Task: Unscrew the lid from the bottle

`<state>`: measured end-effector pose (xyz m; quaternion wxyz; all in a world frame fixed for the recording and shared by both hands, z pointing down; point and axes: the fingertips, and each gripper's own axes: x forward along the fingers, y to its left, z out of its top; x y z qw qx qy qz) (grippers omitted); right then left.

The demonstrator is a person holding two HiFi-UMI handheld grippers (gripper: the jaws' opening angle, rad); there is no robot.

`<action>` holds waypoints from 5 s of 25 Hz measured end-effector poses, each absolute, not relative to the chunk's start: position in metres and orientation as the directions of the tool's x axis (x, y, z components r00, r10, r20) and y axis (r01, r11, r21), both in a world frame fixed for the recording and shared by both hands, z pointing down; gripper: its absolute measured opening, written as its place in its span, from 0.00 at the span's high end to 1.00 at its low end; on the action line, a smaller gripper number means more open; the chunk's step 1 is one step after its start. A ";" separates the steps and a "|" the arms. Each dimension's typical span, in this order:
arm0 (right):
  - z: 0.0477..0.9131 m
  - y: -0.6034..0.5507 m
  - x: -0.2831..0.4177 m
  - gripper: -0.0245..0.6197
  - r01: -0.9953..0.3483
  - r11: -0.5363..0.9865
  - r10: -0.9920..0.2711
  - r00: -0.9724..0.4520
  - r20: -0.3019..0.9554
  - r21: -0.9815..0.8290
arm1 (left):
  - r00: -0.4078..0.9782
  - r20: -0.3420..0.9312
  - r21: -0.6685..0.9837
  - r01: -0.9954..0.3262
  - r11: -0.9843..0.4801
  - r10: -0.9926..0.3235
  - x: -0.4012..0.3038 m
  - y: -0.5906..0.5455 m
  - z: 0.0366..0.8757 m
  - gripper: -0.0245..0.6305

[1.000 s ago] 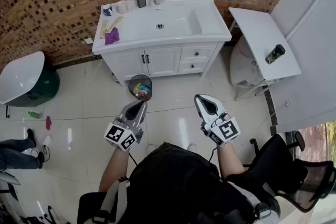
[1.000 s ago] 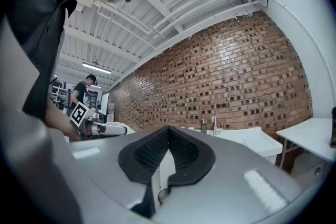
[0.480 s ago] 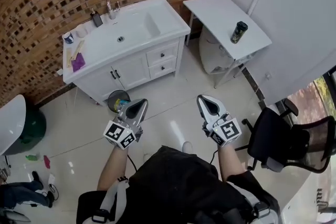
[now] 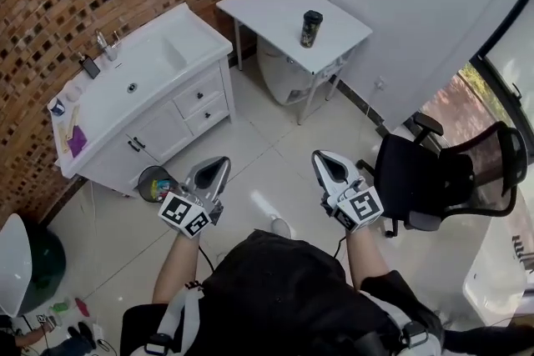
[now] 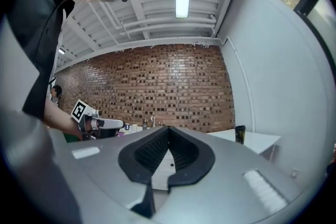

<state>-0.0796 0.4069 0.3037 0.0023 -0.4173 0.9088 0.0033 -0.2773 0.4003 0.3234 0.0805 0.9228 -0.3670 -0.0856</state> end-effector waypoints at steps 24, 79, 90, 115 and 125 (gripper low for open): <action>0.299 0.485 -0.035 0.95 -0.899 0.436 -0.900 -0.436 0.014 0.022 | 0.901 -0.077 0.231 -0.402 -0.886 -0.428 -0.201 0.431 0.321 0.96; 0.324 0.091 0.068 0.95 -0.799 0.601 -0.799 -0.601 0.002 -0.004 | 0.886 -0.083 0.215 -0.432 -0.876 -0.457 -0.062 0.064 0.328 0.96; 0.330 0.022 0.047 0.95 -0.801 0.598 -0.801 -0.598 0.021 0.014 | 0.900 -0.136 0.263 -0.371 -0.891 -0.415 -0.067 0.002 0.334 0.96; 0.330 -0.200 0.128 0.95 -0.645 0.764 -0.644 -0.764 -0.028 0.015 | 0.773 -0.013 0.177 -0.623 -0.762 -0.635 -0.018 -0.187 0.354 0.96; 0.357 -0.230 0.124 0.95 -0.681 0.731 -0.680 -0.732 0.034 -0.047 | 0.779 0.136 0.155 -0.627 -0.764 -0.612 -0.007 -0.214 0.440 0.45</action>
